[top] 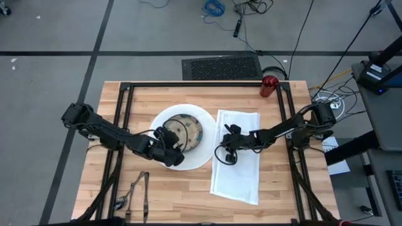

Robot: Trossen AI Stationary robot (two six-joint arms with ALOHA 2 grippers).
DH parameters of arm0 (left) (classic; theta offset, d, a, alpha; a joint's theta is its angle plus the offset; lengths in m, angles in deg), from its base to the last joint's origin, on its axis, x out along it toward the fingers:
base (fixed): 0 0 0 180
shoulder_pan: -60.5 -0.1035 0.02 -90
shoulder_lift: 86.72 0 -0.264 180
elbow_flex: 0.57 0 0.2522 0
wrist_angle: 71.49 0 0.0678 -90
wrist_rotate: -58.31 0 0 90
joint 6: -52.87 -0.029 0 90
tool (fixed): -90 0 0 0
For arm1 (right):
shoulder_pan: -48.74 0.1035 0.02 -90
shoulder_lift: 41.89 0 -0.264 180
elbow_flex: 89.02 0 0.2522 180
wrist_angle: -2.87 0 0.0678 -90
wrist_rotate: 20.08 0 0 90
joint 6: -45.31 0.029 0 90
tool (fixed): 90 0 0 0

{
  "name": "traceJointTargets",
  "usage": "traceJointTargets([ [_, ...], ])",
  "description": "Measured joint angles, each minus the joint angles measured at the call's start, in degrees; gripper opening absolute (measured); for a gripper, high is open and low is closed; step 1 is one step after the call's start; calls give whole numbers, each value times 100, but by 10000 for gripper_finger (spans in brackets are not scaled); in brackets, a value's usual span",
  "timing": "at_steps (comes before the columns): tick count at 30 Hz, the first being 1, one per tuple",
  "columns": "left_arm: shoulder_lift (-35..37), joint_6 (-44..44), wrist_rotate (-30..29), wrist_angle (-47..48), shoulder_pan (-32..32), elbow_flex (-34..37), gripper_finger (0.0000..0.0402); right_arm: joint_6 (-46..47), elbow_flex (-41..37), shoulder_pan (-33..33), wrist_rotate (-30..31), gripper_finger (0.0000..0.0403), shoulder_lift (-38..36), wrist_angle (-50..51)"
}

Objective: Set table place
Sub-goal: Fold the white napkin

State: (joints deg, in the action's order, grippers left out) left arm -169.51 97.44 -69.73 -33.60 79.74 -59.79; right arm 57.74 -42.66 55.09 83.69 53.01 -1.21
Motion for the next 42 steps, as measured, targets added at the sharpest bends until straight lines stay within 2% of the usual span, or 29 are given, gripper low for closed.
traceJointTargets([
  [3, 0, 0, 0, -31, -1, 0, 201, -1, 0, 0, -25, 3, 0, 96],
  [18, 0, -2, 2, -124, -1, 0, 201, -256, 425, 0, -29, 1, -315, 311],
  [26, -43, 4, 23, -374, -4, 0, 201, -275, 452, -126, -23, 0, -153, 227],
  [32, -355, -250, 165, -963, -15, 0, 201, -353, 450, -189, -51, 0, -73, 62],
  [38, -616, -302, 225, -1003, -66, 0, 201, -464, 448, -188, -25, 0, -403, -581],
  [42, -699, -302, 322, -1021, -171, 0, 201, -494, 450, -209, -25, 0, -507, -606],
])
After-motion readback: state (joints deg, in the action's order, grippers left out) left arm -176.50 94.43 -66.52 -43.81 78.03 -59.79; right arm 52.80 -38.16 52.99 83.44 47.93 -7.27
